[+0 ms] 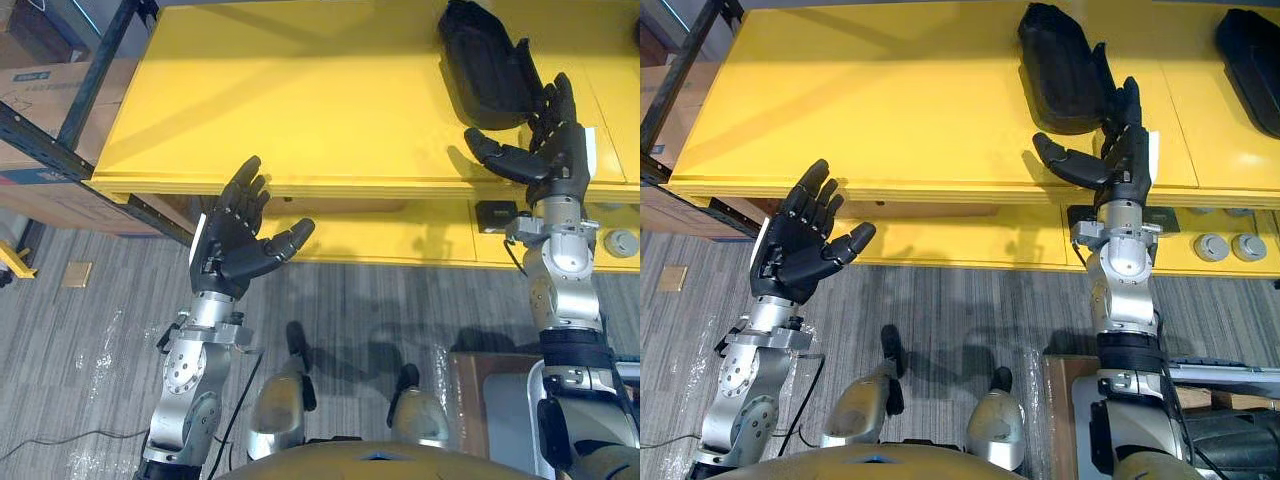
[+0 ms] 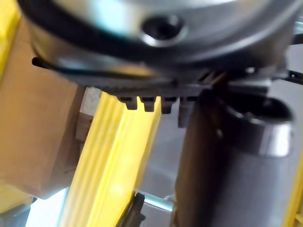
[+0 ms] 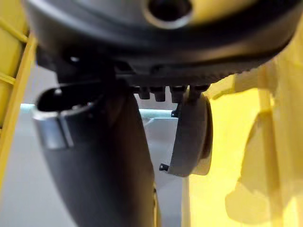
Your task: Walk over and take three plastic housings, then place them on the shelf
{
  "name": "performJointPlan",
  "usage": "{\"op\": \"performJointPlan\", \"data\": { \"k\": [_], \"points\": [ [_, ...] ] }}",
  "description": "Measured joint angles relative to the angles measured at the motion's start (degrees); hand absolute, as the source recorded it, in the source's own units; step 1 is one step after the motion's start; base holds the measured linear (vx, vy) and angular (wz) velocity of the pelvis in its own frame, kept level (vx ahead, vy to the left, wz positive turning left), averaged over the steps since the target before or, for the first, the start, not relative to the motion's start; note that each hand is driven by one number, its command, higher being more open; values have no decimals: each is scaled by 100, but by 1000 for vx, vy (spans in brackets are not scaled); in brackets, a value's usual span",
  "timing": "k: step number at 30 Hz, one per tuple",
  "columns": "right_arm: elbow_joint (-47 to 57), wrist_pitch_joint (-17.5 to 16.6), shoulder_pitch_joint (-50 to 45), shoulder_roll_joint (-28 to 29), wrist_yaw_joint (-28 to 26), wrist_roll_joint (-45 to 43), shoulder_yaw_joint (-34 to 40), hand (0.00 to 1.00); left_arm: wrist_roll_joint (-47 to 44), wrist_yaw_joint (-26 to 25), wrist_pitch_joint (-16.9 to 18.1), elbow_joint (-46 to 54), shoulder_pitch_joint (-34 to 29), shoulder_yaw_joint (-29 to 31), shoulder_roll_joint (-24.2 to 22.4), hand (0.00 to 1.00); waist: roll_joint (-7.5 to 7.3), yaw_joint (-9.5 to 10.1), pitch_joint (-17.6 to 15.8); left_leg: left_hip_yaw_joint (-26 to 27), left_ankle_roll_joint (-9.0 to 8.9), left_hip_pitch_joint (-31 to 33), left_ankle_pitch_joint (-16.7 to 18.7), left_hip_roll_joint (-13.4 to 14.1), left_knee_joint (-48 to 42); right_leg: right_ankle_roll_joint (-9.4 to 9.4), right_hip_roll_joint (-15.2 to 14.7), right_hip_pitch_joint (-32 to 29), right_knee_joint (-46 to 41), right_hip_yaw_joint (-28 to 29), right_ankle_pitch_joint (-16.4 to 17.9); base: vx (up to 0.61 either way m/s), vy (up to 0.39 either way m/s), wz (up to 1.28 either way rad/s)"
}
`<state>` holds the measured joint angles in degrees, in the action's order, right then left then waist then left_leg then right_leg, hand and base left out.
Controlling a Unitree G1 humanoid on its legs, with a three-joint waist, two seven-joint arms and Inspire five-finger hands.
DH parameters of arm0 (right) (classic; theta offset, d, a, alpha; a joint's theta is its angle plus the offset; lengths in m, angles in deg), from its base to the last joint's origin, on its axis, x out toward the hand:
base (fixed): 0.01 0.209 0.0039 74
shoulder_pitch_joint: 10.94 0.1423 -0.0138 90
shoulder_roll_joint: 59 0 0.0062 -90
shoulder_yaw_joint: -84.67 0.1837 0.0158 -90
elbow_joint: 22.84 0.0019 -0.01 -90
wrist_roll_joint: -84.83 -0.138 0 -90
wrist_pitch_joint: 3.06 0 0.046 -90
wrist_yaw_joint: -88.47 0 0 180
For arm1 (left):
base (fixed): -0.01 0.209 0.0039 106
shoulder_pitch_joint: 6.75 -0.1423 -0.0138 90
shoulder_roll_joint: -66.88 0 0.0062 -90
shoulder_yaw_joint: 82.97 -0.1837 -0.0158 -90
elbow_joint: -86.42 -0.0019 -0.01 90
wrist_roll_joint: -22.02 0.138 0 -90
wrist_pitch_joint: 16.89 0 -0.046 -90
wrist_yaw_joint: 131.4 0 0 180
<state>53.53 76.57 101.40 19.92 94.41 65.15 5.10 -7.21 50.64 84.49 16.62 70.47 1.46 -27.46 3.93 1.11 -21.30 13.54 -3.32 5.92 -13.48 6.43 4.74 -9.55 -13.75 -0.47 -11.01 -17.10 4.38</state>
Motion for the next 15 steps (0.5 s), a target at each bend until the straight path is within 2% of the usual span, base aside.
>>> {"op": "performJointPlan", "data": {
  "k": [10, 15],
  "points": [
    [78, 0, 32, 85, -518, -139, 24, 100, 9, 124, 0, 0, -8, 110, -9, 100, -5, -81, -9, 3, 1, 23, -4, -1, -1, 0, -3, -31, -4, 3, 1, 1, -4, 0],
    [360, -129, -148, 247, -213, -83, 28, 100, 20, 127, 0, 0, -19, 115, -17, 100, -15, -107, -14, 13, -42, -26, 30, 2, 0, 3, -3, 8, -3, 11, 8, 0, 0, 0]
  ]
}}
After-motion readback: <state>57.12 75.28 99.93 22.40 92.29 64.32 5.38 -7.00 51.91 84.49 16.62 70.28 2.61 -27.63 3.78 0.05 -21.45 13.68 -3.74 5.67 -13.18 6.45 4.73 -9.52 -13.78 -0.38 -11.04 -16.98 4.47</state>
